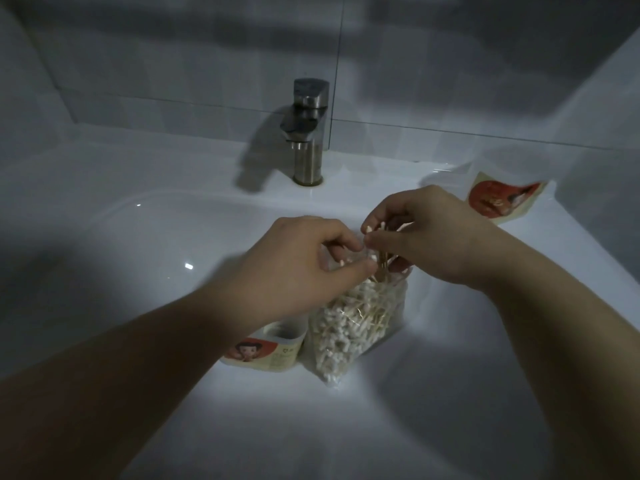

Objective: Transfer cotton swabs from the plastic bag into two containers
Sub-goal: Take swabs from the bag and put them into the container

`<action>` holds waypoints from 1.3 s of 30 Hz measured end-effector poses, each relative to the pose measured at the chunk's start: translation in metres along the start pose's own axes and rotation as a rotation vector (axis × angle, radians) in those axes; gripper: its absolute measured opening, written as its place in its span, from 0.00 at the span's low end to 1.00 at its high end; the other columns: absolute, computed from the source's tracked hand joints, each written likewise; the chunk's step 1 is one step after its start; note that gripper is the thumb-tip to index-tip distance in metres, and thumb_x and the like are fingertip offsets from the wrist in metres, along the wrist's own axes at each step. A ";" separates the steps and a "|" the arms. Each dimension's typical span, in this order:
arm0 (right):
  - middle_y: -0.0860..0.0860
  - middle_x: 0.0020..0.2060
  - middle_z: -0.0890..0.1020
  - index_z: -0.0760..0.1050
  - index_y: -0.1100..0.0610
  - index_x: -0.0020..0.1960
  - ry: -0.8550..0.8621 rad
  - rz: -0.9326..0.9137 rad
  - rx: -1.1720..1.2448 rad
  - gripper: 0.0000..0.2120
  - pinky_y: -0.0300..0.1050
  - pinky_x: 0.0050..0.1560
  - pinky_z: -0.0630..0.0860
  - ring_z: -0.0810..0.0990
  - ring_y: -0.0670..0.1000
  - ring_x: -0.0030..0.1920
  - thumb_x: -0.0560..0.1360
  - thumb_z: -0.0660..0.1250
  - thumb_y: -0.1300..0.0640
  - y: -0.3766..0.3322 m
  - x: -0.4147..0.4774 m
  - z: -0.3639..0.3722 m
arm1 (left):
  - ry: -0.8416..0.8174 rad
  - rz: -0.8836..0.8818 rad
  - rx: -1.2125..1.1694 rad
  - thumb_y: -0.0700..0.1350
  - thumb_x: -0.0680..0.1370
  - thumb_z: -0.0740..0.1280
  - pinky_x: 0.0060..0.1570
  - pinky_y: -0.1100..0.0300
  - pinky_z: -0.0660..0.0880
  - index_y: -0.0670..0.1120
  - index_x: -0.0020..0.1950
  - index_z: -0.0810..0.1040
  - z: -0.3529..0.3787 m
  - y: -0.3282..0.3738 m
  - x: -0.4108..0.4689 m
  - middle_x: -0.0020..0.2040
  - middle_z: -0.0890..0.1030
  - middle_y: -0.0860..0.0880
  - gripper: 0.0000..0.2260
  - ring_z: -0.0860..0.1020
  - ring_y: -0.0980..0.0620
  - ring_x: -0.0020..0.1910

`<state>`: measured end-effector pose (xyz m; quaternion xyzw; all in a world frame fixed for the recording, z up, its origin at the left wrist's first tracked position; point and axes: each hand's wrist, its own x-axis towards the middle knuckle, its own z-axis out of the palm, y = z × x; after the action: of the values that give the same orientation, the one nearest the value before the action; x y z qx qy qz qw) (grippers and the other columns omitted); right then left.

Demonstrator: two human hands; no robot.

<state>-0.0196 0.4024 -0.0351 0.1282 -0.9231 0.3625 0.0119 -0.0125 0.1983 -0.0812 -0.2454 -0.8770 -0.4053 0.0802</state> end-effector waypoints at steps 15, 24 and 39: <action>0.47 0.34 0.86 0.86 0.46 0.46 -0.096 -0.045 0.054 0.07 0.33 0.34 0.77 0.85 0.45 0.34 0.69 0.80 0.51 -0.008 -0.004 0.004 | 0.198 -0.135 -0.337 0.49 0.73 0.79 0.36 0.71 0.74 0.53 0.42 0.87 0.005 0.000 0.008 0.36 0.85 0.55 0.03 0.81 0.62 0.34; 0.48 0.32 0.85 0.86 0.50 0.44 0.043 -0.033 0.159 0.05 0.32 0.32 0.75 0.83 0.44 0.30 0.71 0.79 0.58 -0.008 -0.002 0.003 | 0.028 -0.191 -0.306 0.53 0.76 0.71 0.49 0.62 0.79 0.60 0.61 0.79 0.008 0.002 0.006 0.52 0.84 0.62 0.13 0.82 0.64 0.49; 0.52 0.37 0.87 0.85 0.57 0.46 0.141 -0.002 0.374 0.05 0.37 0.39 0.82 0.86 0.47 0.36 0.71 0.79 0.62 -0.014 0.000 0.015 | -0.092 -0.176 -0.249 0.53 0.82 0.67 0.46 0.57 0.78 0.56 0.49 0.82 0.017 0.010 0.004 0.44 0.86 0.52 0.06 0.83 0.54 0.44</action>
<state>-0.0148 0.3825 -0.0368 0.1034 -0.8365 0.5356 0.0526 -0.0098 0.2179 -0.0839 -0.1942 -0.8408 -0.5045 -0.0269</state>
